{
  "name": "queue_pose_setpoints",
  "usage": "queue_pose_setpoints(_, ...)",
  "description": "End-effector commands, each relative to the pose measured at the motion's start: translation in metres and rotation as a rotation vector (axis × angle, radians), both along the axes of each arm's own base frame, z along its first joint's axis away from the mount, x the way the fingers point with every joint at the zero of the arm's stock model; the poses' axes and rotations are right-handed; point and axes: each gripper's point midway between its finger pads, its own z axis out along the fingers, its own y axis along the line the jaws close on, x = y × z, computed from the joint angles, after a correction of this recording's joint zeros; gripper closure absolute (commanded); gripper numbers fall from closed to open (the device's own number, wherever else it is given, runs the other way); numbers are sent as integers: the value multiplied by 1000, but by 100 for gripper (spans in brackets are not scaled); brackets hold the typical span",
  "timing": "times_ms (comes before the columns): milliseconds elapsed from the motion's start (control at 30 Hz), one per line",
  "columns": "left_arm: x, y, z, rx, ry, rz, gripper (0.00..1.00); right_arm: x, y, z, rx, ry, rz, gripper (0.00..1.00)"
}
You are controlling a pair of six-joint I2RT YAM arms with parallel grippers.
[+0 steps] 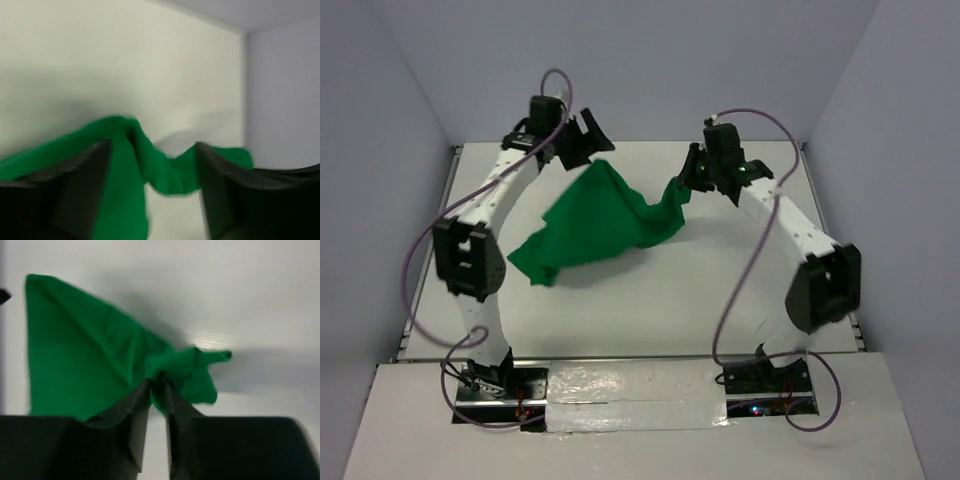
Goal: Fold and stack the t-shirts
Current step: Move the tshirt to the center of the board, then flatten out the tshirt
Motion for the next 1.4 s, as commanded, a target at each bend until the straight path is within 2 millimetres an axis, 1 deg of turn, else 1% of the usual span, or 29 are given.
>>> queue_pose_setpoints(0,-11,-26,-79,88,258,-91,1,33,-29,-63,-125,141,-138,71)
queue_pose_setpoints(33,-9,-35,-66,98,243,-108,1,41,-33,-86,-154,201,-158,45)
queue_pose_setpoints(67,-16,-44,-72,137,251,-138,1,44,-36,-86,-158,214,-173,38)
queue_pose_setpoints(133,-20,-35,-67,193,224,-94,1,48,-37,-67,-129,171,-196,15)
queue_pose_setpoints(167,-25,-21,-42,190,171,-51,1,48,-36,-58,-113,147,-195,14)
queue_pose_setpoints(233,-34,16,-53,245,196,65,2,41,-35,-33,-68,84,-199,11)
queue_pose_setpoints(267,-42,46,-34,230,172,148,2,35,-34,-33,-57,70,-195,11)
queue_pose_setpoints(300,-48,70,-36,247,185,229,4,26,-31,-12,-30,20,-181,11)
queue_pose_setpoints(333,-61,107,-70,273,268,318,8,18,-24,-8,-16,5,-154,11)
queue_pose_setpoints(367,-77,128,-60,237,258,395,9,-1,4,-12,-23,1,-82,11)
queue_pose_setpoints(400,-101,147,-99,248,358,447,10,-13,19,-4,-38,-34,-31,11)
queue_pose_setpoints(433,-113,165,-111,238,392,508,13,-25,36,-7,-62,-37,10,11)
queue_pose_setpoints(467,-123,193,-109,187,382,603,13,-49,71,-12,-93,-41,87,11)
queue_pose_setpoints(500,-146,204,-142,186,464,637,13,-59,88,-23,-107,-24,130,11)
queue_pose_setpoints(567,-164,231,-153,110,488,724,14,-79,124,-33,-105,-6,217,12)
queue_pose_setpoints(600,-180,244,-171,97,539,769,14,-97,156,-50,-122,21,290,15)
queue_pose_setpoints(667,-191,252,-173,93,547,797,14,-110,188,-52,-121,27,359,18)
queue_pose_setpoints(700,-195,254,-175,97,547,800,14,-127,212,-74,-154,62,423,19)
queue_pose_setpoints(767,-198,262,-177,106,553,816,14,-141,242,-72,-151,52,489,19)
queue_pose_setpoints(833,-199,264,-184,92,578,812,15,-162,270,-96,-187,85,559,19)
queue_pose_setpoints(867,-199,266,-192,80,601,812,15,-162,287,-83,-166,63,578,19)
queue_pose_setpoints(900,-199,263,-198,59,612,801,15,-163,295,-110,-224,98,580,19)
queue_pose_setpoints(933,-198,261,-201,44,616,793,16,-169,304,-116,-245,98,589,19)
queue_pose_setpoints(967,-197,259,-207,23,630,782,16,-165,314,-107,-247,82,587,19)
queue_pose_setpoints(1000,-195,253,-210,-2,638,756,16,-160,319,-130,-293,100,567,19)
queue_pose_setpoints(1067,-193,250,-216,-17,654,736,17,-153,332,-128,-288,89,550,19)
queue_pose_setpoints(1133,-193,249,-217,-19,659,721,17,-142,338,-147,-317,93,518,19)
queue_pose_setpoints(1233,-193,248,-212,-18,640,715,17,-126,354,-139,-276,80,486,20)
queue_pose_setpoints(1367,-193,245,-205,-21,620,702,17,-115,361,-168,-294,97,459,22)
